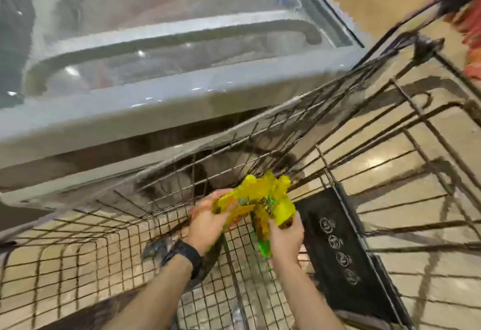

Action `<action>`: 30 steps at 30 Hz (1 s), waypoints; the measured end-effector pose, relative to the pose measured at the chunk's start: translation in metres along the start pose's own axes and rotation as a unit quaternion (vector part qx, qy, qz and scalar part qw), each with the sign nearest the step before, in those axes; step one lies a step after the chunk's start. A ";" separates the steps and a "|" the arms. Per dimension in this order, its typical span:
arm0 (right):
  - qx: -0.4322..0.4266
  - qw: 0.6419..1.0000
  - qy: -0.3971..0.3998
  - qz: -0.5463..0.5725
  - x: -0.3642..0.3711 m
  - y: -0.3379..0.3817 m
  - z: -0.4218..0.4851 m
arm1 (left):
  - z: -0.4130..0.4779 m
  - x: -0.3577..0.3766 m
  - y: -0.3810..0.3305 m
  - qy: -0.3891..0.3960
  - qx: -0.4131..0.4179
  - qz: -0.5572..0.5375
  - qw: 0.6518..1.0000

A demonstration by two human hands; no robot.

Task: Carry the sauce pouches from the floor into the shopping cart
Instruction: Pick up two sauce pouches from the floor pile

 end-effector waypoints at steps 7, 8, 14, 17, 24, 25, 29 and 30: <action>-0.055 0.996 -0.007 -0.075 -0.021 0.018 -0.008 | 0.000 -0.023 0.014 -0.156 -0.081 -0.104 0.979; -0.051 0.995 -0.008 -0.081 -0.024 0.014 -0.009 | -0.001 -0.023 0.019 -0.155 -0.105 -0.127 0.974; -0.021 0.991 -0.023 -0.133 -0.053 0.010 -0.023 | -0.017 -0.020 0.024 -0.157 -0.152 -0.138 0.966; -0.041 0.988 -0.015 -0.149 -0.065 0.030 -0.039 | -0.037 -0.024 0.001 -0.133 -0.142 -0.075 0.978; -0.153 0.950 0.053 -0.266 -0.059 0.110 -0.118 | -0.146 -0.076 -0.030 -0.106 -0.093 0.106 0.984; -0.177 0.933 0.085 -0.303 -0.049 0.124 -0.135 | -0.168 -0.090 -0.035 -0.110 -0.092 0.142 0.979; -0.263 0.828 0.195 -0.456 0.002 0.170 -0.216 | -0.261 -0.155 -0.051 -0.117 -0.106 0.274 0.949; -0.281 0.806 0.210 -0.477 0.014 0.182 -0.239 | -0.286 -0.171 -0.054 -0.122 -0.111 0.298 0.940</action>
Point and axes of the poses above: each hand's wrist, its own z-axis towards the middle knuckle, its own x-axis out of the palm, y = z × x, the point moved 10 cm from there along z, towards the middle knuckle, and after that the axes turned 7 degrees about y, right-handed, at the moved point
